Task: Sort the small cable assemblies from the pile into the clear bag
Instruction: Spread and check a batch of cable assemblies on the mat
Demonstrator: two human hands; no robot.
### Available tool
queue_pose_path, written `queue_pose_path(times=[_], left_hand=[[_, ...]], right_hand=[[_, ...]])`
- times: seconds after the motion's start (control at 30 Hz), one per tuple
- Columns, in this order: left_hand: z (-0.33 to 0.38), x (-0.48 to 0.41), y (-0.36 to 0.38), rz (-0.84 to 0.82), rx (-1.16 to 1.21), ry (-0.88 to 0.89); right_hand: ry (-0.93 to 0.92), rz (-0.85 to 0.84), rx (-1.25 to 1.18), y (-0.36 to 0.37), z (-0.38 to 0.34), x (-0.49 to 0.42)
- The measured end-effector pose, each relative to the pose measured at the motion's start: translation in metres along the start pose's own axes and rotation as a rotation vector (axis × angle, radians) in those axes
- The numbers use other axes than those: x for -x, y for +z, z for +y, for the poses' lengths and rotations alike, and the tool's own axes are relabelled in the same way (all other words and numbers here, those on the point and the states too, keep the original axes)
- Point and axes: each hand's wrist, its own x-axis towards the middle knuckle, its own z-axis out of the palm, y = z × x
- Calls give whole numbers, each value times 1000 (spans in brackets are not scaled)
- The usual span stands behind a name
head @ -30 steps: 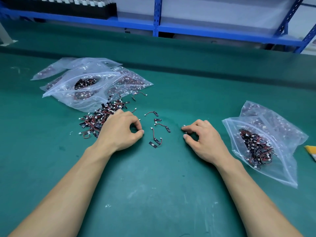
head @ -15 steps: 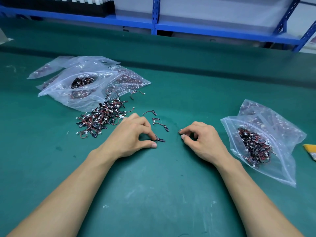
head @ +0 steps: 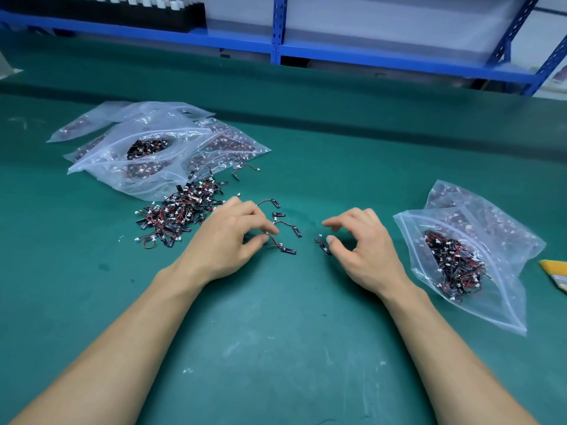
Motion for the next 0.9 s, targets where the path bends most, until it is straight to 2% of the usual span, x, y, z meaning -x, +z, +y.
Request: queue_pose_path(times=[0.1,0.27,0.33,0.6,0.9], left_hand=[[11,0,7,-52,-13,74],[18,1,12,-154,-112,125],[19,0,12,-178,-143,149],[21,2,11,-219,-155,113],[19,2,12,-236,-159,117]], right_hand=[[-101,-96,65,5,-8,-1],[-217,-364,276,12,-13,-5],[-229,-407,312,14,-11,-4],[-227,-303,274,11,-9,-3],[-245,-267,222,11,-9,-2]])
